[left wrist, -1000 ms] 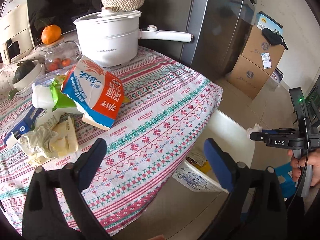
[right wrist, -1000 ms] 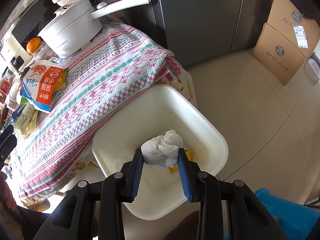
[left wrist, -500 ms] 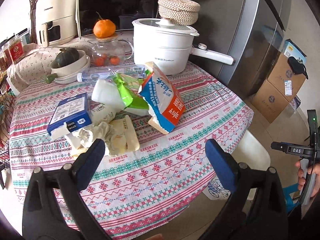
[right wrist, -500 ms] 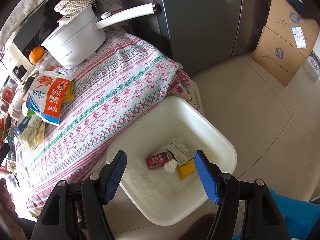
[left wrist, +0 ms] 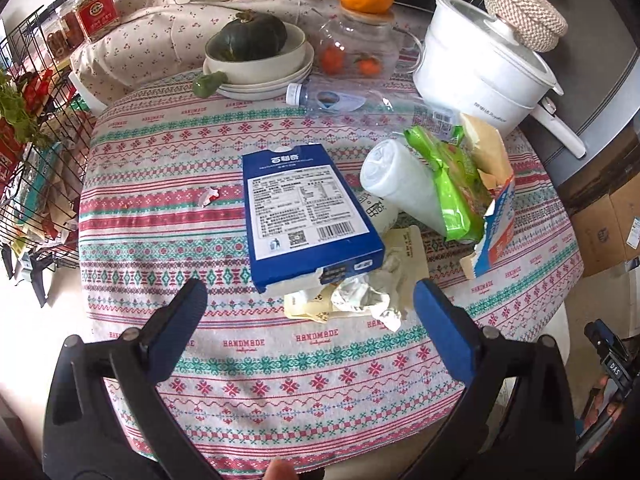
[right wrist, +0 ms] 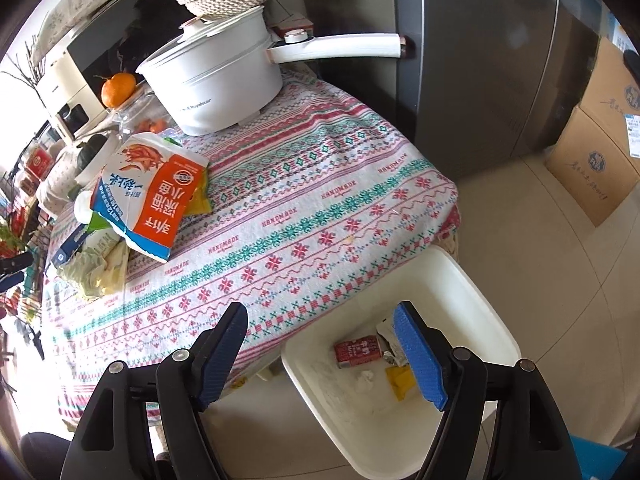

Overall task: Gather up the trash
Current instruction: 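Grasp the blue biscuit box with the left gripper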

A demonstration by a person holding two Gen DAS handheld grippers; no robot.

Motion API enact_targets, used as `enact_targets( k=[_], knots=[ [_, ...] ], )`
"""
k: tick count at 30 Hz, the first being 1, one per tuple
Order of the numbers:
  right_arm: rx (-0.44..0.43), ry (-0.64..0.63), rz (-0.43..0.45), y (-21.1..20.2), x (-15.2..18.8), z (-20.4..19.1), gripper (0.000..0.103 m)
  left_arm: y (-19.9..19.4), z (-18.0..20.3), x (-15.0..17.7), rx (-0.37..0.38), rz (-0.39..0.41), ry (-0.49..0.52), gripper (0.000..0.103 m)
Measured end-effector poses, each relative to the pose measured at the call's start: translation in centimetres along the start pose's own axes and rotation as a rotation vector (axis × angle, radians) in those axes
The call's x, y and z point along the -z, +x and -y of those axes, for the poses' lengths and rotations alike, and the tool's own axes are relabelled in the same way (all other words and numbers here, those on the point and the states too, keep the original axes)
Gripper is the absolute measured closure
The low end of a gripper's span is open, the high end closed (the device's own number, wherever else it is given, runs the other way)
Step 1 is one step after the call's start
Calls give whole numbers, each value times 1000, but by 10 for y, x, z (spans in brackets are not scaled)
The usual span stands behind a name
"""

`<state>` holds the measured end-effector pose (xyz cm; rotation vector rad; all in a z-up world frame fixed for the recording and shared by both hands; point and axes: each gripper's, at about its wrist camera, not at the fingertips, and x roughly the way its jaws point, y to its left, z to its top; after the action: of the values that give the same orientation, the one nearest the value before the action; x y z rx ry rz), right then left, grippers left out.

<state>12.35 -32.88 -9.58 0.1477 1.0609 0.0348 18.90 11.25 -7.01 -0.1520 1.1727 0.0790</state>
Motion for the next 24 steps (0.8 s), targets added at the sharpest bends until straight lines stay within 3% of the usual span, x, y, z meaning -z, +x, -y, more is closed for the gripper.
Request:
enact_targets(
  k=[9,15,18,20,24],
  knots=[
    [1,-50,-21,21,-12,-20,26,57,-5,-40,-5,-195,-107,1],
    [3,-55,-27,26,-16,-21,26,84,-19,-39,10,-263,-197,1],
    [3,-60,-26,27,-17,-23,26,85,-21,-34,18,-254,-191,1],
    [2,-62,-28,27,-16,-25,26,81,-21,-30,37,-231,-187,10],
    [-4,-67,-27,28,-17,-32,26,57,-15,-16,56,-97,-132,11]
  ],
)
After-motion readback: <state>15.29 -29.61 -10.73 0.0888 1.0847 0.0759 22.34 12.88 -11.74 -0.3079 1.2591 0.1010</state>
